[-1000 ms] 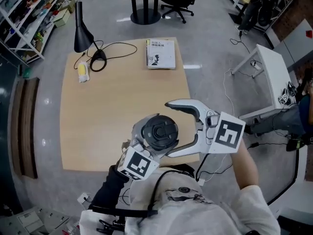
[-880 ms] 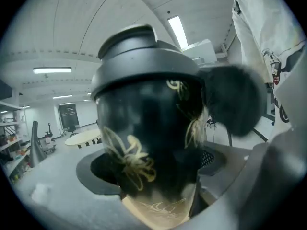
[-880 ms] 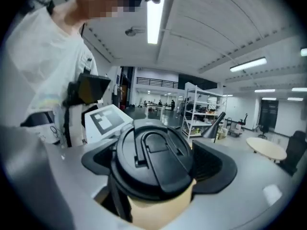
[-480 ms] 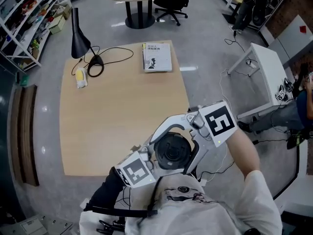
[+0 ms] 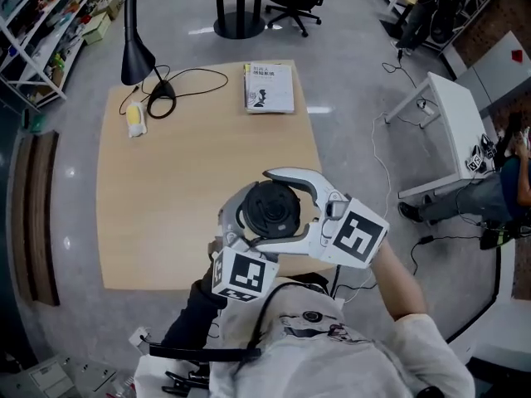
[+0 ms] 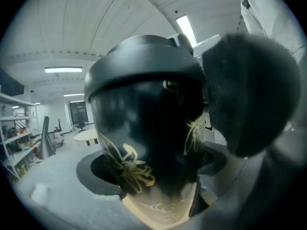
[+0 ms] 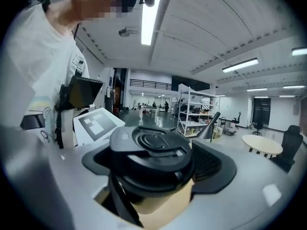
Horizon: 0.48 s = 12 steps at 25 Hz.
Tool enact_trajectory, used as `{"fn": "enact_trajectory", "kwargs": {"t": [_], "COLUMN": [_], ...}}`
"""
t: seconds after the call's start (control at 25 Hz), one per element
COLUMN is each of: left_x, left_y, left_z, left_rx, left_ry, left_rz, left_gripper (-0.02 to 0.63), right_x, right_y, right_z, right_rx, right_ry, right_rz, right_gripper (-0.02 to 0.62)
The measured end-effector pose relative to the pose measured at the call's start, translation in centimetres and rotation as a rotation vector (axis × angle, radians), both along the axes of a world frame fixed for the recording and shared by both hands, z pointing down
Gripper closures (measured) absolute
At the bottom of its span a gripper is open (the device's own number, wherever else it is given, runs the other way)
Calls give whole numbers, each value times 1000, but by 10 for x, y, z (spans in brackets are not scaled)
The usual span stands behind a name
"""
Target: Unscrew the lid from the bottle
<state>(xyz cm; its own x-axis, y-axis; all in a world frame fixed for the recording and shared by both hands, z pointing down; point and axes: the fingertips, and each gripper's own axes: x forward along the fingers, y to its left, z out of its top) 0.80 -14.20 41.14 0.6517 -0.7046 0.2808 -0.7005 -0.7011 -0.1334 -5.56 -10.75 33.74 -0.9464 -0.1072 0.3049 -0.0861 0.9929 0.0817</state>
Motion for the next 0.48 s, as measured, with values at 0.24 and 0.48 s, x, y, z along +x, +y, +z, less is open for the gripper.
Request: {"fn": "enact_trajectory", "kwargs": {"t": [0.24,0.48], "left_x": [38,34], "left_y": [78,66], "left_z": [-33,-42], "left_rx": [-31,-57], "left_ry": [153,200], "left_rz": [574,498], "left_gripper": [166,167], "right_x": [26,33], "right_y": [72,64], "right_z": [-17,-37], "right_rx": [-14,-132], "right_ry": [29,46], "right_rz": [-634,-538], "right_gripper": [123,10]}}
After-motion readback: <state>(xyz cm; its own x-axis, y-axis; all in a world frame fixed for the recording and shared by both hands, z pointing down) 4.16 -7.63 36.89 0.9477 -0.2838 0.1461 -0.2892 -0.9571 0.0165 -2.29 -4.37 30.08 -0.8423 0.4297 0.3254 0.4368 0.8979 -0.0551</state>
